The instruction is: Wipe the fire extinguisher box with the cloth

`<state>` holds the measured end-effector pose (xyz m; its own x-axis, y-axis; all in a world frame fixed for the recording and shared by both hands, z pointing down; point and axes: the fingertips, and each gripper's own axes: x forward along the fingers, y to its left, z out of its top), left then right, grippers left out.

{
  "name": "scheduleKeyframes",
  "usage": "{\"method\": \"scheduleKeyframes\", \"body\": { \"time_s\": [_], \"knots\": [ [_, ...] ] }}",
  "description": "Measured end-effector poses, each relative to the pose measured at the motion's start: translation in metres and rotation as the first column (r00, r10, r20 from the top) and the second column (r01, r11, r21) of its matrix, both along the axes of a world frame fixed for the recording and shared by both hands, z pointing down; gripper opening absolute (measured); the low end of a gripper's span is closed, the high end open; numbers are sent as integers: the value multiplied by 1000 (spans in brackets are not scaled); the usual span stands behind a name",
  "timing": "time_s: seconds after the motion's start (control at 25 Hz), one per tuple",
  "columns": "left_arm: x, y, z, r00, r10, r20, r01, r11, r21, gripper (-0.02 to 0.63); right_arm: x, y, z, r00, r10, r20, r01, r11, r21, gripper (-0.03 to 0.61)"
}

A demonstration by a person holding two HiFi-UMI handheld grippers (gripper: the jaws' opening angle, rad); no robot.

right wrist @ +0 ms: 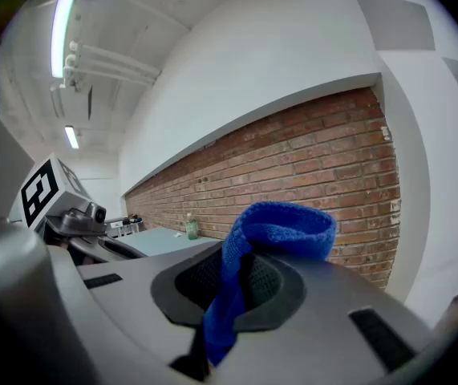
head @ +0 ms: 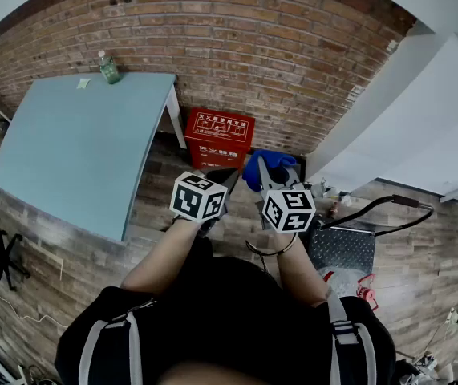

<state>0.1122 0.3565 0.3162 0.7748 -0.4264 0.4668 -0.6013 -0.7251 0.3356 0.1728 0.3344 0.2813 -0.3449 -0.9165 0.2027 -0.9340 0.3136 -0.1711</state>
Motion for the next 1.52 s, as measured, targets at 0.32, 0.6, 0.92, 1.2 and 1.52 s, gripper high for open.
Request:
{"method": "scheduleKeyframes", "body": {
  "time_s": [0.32, 0.6, 0.92, 1.2, 1.52],
  "knots": [
    [-2, -64, -1, 999, 52, -9, -52, 999, 7, -5, -3, -52, -9, 998, 56, -1, -56, 998, 26, 41],
    [-8, -124, 0, 998, 56, -33, -56, 998, 8, -5, 7, -106, -17, 994, 105, -16, -104, 994, 23, 41],
    [-42, -177, 8, 999, 27, -19, -27, 999, 27, -5, -17, -159, -10, 995, 77, -57, -77, 997, -12, 41],
    [-66, -209, 22, 999, 29, -34, -30, 999, -22, -5, -34, -191, -7, 993, 86, -87, -89, 995, -38, 41],
    [-83, -236, 32, 995, 94, -43, -96, 994, -48, -6, -42, -209, 4, 984, 163, -68, -169, 982, -81, 41]
  ]
}}
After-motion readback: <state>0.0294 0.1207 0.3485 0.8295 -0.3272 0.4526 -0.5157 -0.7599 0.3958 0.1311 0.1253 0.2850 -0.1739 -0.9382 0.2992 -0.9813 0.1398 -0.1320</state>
